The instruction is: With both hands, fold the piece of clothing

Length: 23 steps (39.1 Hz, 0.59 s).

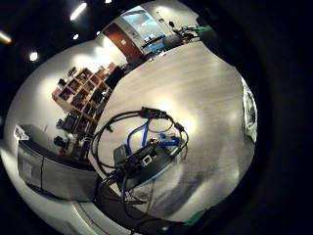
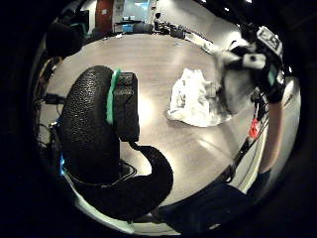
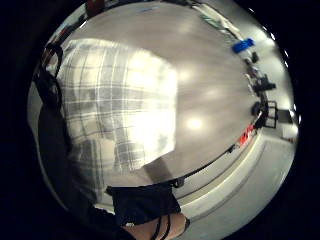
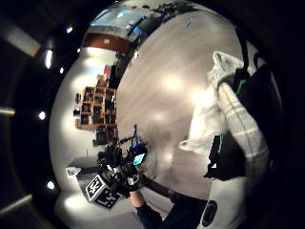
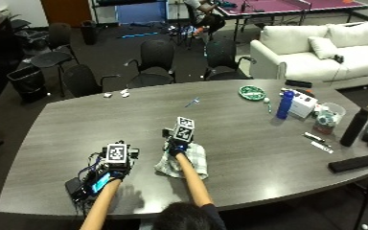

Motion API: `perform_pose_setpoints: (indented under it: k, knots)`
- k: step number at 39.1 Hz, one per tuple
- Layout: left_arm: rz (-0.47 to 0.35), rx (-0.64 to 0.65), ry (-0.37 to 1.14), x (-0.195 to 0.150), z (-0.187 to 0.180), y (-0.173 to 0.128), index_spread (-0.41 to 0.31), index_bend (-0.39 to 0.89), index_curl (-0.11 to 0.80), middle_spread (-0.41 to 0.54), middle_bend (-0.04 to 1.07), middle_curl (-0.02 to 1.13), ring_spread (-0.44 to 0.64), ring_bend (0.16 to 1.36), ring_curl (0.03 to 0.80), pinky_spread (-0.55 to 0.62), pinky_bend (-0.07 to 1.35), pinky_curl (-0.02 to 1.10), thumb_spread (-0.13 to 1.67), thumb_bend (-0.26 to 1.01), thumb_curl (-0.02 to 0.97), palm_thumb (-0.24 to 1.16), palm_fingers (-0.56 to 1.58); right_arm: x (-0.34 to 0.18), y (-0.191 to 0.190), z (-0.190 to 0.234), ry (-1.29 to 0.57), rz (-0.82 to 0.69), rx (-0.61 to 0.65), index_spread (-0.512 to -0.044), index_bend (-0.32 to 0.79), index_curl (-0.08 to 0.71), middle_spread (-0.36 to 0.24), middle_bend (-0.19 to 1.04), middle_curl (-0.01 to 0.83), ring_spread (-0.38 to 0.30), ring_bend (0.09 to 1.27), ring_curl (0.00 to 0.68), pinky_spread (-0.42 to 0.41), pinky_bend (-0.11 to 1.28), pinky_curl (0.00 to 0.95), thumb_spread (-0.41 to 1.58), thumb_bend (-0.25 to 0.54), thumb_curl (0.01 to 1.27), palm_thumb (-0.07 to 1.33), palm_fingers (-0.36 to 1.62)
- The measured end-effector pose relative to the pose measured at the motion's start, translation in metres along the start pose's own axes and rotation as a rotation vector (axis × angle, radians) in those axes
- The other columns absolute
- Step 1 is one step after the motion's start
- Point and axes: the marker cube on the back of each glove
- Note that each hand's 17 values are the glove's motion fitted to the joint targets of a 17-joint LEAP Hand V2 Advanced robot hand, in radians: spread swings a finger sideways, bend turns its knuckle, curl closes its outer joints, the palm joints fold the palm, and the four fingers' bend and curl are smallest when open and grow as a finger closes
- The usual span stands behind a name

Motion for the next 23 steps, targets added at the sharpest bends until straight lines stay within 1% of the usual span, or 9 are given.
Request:
perform_pose_setpoints:
  k: [3,4,8,12,13,16,18,22,23]
  knots:
    - [-0.049,-0.130,0.059,-0.009,-0.011,0.018,-0.160,0.43,0.468,-0.047,0.18,0.39,0.11,0.35,0.328,0.18,0.13,0.20,1.32,0.00,0.289,0.23,0.64,-0.029,-0.001,0.029,0.022,-0.043,-0.049,-0.226,0.10,0.395,-0.208,0.37,0.540,-0.260,0.69,0.496,-0.361,0.63,0.412,0.36,-0.040,0.69,1.00,1.28]
    - [-0.060,-0.162,0.073,-0.012,-0.014,0.022,-0.166,0.43,0.467,-0.047,0.18,0.39,0.11,0.35,0.327,0.18,0.13,0.20,1.32,0.00,0.289,0.24,0.64,-0.038,0.000,0.037,0.028,-0.064,-0.067,-0.225,0.06,0.379,-0.202,0.39,0.544,-0.258,0.71,0.499,-0.359,0.63,0.412,0.39,-0.039,0.69,1.00,1.27]
    - [-0.087,-0.193,0.076,-0.029,-0.032,0.030,-0.168,0.43,0.470,-0.049,0.18,0.39,0.11,0.35,0.327,0.17,0.13,0.20,1.32,-0.01,0.290,0.24,0.65,-0.063,0.009,0.053,0.009,-0.147,-0.106,-0.220,0.07,0.355,-0.192,0.37,0.537,-0.260,0.69,0.487,-0.353,0.64,0.408,0.48,-0.036,0.68,0.99,1.19]
    - [-0.107,-0.010,-0.064,-0.060,-0.040,0.009,-0.170,0.43,0.470,-0.049,0.18,0.39,0.10,0.34,0.328,0.17,0.13,0.20,1.32,-0.01,0.290,0.24,0.66,-0.083,0.024,0.037,-0.186,-0.295,-0.083,-0.221,0.09,0.340,-0.183,0.30,0.512,-0.248,0.59,0.461,-0.330,0.68,0.413,0.59,-0.024,0.66,0.99,1.09]
    - [-0.117,0.009,-0.087,-0.066,-0.040,0.007,-0.170,0.43,0.470,-0.050,0.19,0.39,0.10,0.34,0.328,0.17,0.12,0.20,1.32,-0.01,0.290,0.25,0.66,-0.085,0.031,0.028,-0.247,-0.316,-0.082,-0.221,0.11,0.340,-0.181,0.29,0.507,-0.245,0.57,0.453,-0.320,0.68,0.410,0.61,-0.024,0.66,0.99,1.08]
    - [-0.148,-0.029,-0.091,-0.074,-0.043,0.011,-0.171,0.44,0.472,-0.050,0.20,0.40,0.10,0.34,0.327,0.18,0.10,0.19,1.33,0.00,0.294,0.26,0.68,-0.085,0.051,-0.001,-0.371,-0.325,-0.082,-0.221,0.10,0.328,-0.178,0.27,0.498,-0.238,0.53,0.442,-0.307,0.67,0.406,0.65,-0.023,0.65,0.99,1.07]
    - [-0.156,0.009,-0.080,-0.076,-0.050,0.006,-0.171,0.44,0.472,-0.050,0.20,0.40,0.09,0.34,0.328,0.18,0.11,0.18,1.33,0.00,0.295,0.27,0.68,-0.081,0.058,-0.018,-0.395,-0.373,-0.059,-0.221,0.10,0.323,-0.176,0.25,0.494,-0.232,0.53,0.438,-0.302,0.65,0.401,0.67,-0.026,0.64,0.99,1.09]
    - [-0.156,0.171,-0.093,-0.078,-0.068,-0.018,-0.170,0.44,0.475,-0.055,0.20,0.41,0.09,0.33,0.330,0.18,0.11,0.18,1.33,-0.01,0.298,0.28,0.68,-0.064,0.053,-0.035,-0.366,-0.463,0.032,-0.219,0.10,0.312,-0.179,0.24,0.489,-0.227,0.52,0.432,-0.301,0.63,0.392,0.70,-0.028,0.64,0.98,1.11]
    - [-0.159,0.170,-0.096,-0.078,-0.069,-0.019,-0.170,0.45,0.475,-0.056,0.20,0.41,0.09,0.33,0.330,0.18,0.11,0.17,1.33,-0.01,0.298,0.29,0.69,-0.060,0.054,-0.040,-0.353,-0.467,0.062,-0.219,0.10,0.310,-0.179,0.23,0.488,-0.227,0.52,0.431,-0.300,0.63,0.390,0.70,-0.029,0.63,0.98,1.12]
